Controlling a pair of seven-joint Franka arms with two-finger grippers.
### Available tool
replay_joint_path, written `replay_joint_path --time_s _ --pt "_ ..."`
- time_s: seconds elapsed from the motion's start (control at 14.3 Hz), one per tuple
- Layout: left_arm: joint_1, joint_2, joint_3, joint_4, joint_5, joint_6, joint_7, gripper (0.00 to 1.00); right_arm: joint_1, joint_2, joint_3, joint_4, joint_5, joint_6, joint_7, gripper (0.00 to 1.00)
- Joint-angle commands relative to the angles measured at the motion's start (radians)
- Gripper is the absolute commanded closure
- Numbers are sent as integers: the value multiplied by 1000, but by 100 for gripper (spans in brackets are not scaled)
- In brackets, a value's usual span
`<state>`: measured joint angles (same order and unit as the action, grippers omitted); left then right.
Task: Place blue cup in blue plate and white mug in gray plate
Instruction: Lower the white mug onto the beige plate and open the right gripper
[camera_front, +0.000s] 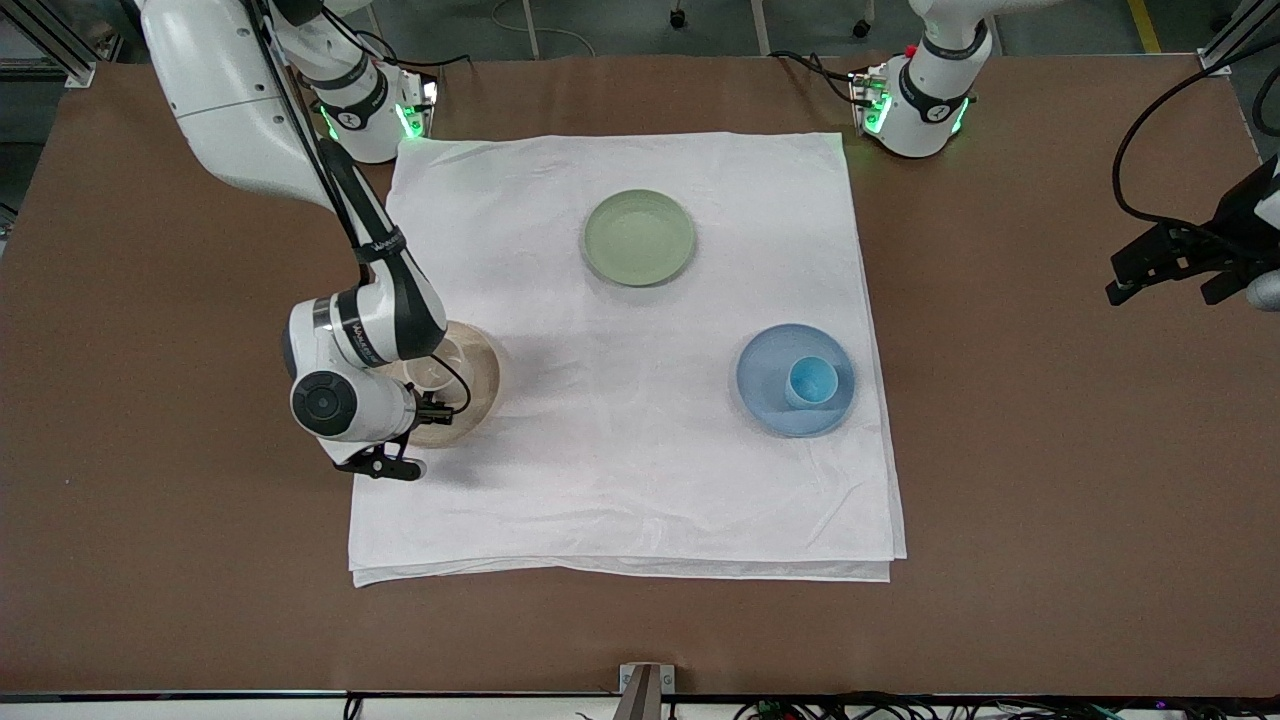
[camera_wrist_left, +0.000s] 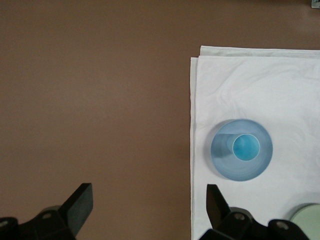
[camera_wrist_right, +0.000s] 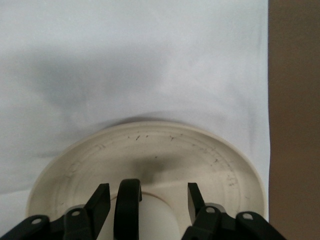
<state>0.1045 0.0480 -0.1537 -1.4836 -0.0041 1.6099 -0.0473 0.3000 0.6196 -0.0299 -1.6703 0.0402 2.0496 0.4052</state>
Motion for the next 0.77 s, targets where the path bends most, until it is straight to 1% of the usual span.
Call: replay_joint_path --time_s 0.0,0.14,0.21,0.35,0.49,0.56,0.7 --pt "4 -74 -1 -65 -19 -19 -5 0 -8 -84 10 23 4 -95 27 0" --pt "4 -94 -1 -83 -17 -21 -5 0 -13 -127 8 90 1 -202 29 0" --pt "4 -97 -1 -83 -19 -22 -3 0 -27 -145 8 145 3 -266 30 0" --pt "4 -94 -1 -75 -19 -21 0 0 -62 -167 8 266 1 -351 30 0" --pt "4 -89 -1 -70 -19 -19 0 0 -109 -175 5 366 -6 -362 17 0" --pt "4 -89 -3 -70 -19 -19 7 0 -137 -175 7 395 -9 -362 15 0" --pt "3 -85 -3 -57 -19 -19 14 0 -203 -230 7 422 -20 -364 -8 0"
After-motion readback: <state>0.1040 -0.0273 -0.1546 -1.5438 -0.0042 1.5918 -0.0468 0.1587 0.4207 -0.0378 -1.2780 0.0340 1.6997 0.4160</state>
